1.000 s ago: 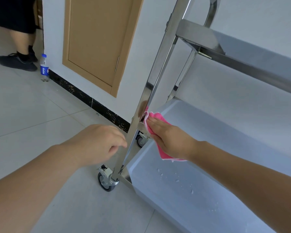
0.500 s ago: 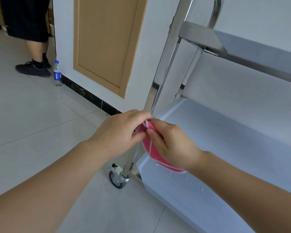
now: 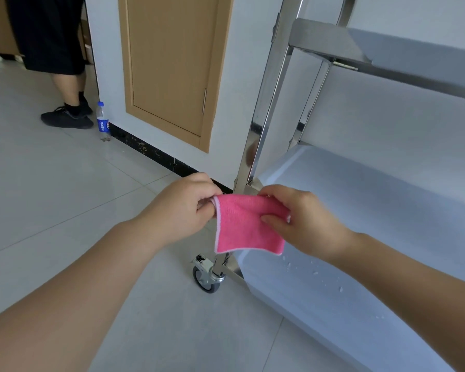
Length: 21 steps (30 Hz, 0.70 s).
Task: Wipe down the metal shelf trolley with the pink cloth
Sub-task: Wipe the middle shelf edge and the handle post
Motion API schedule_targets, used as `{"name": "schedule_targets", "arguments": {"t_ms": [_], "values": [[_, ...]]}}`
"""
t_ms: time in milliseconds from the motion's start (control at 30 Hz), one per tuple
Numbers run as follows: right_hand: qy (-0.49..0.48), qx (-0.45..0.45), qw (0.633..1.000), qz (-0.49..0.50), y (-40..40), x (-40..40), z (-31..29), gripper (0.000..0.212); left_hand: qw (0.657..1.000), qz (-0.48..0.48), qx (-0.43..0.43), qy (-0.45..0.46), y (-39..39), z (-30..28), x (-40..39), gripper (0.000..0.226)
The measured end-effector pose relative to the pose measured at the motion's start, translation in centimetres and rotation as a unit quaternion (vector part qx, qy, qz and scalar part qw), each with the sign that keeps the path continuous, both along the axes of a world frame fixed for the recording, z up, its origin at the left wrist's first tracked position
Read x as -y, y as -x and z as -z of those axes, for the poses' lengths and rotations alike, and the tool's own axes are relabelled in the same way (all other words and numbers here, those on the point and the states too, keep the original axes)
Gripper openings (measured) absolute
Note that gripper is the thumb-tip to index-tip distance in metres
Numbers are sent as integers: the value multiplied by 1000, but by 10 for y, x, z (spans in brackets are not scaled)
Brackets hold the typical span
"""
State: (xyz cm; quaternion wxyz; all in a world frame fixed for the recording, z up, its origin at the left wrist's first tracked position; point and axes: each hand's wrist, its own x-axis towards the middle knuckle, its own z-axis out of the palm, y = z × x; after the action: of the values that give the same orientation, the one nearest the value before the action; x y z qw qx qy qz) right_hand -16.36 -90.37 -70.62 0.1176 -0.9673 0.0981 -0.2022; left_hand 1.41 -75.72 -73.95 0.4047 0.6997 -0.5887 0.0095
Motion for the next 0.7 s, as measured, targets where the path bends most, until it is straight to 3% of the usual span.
{"name": "schedule_targets", "arguments": {"t_ms": [100, 200, 400, 533, 700], "values": [[28, 5, 1000, 11, -4, 2, -2, 22, 998, 16, -64, -13, -1, 4, 4, 18], [84, -13, 995, 45, -12, 3, -1, 8, 997, -3, -70, -32, -3, 10, 9, 25], [188, -9, 968, 164, -39, 6, 10, 26, 974, -191, -117, 39, -8, 22, 33, 14], [208, 2, 954, 217, -47, 12, 16, 35, 973, -178, -109, 101, 2, 34, 50, 7], [207, 25, 949, 237, -50, 20, 10, 37, 988, -86, -44, 118, 28, 69, 79, 64]]}}
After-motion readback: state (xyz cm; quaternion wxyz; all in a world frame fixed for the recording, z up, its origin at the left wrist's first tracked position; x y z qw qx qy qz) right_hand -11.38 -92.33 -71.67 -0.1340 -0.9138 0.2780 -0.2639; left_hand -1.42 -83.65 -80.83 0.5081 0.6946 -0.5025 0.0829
